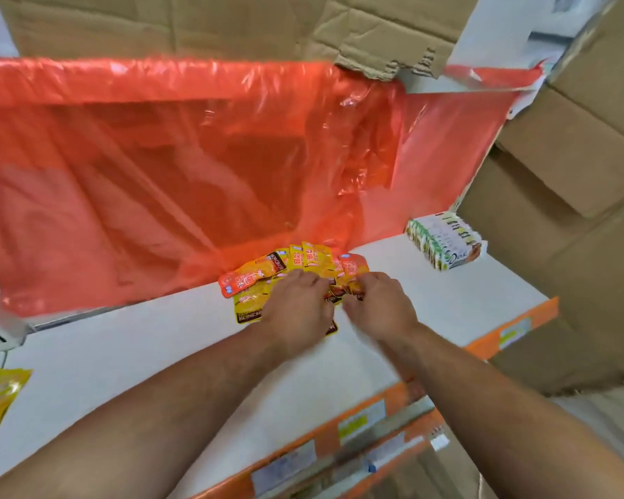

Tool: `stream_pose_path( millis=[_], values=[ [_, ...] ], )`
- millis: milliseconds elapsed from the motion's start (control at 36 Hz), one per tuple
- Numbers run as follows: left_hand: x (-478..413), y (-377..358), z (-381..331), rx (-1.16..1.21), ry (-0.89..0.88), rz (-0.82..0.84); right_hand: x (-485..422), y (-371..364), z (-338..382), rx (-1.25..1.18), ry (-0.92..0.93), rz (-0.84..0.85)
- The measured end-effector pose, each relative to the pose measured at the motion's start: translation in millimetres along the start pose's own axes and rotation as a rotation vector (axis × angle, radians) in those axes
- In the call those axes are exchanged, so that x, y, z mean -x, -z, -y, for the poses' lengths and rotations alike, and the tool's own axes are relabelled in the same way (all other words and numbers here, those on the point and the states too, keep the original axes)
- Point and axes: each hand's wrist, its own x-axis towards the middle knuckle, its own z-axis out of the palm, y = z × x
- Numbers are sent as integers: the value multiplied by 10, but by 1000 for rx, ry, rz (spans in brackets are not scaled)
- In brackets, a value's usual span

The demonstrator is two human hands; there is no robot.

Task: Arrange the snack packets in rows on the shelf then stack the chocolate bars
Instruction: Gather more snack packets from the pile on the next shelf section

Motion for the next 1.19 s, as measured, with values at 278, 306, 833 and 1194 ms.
stream_pose_path(
  millis=[278, 306, 833, 1194],
  values=[
    [-392, -224, -304, 58, 128, -87, -505, -53, -355, -101, 126, 41],
    [-434, -220, -346, 91, 159, -91, -532, -52, -374, -116, 141, 51],
    [-872, -434, -773, -111, 118, 217, -750, 138, -902, -93, -97, 99],
    [-928, -517, -1007, 3, 187, 116, -801, 237, -1146, -503, -291, 193]
  ],
)
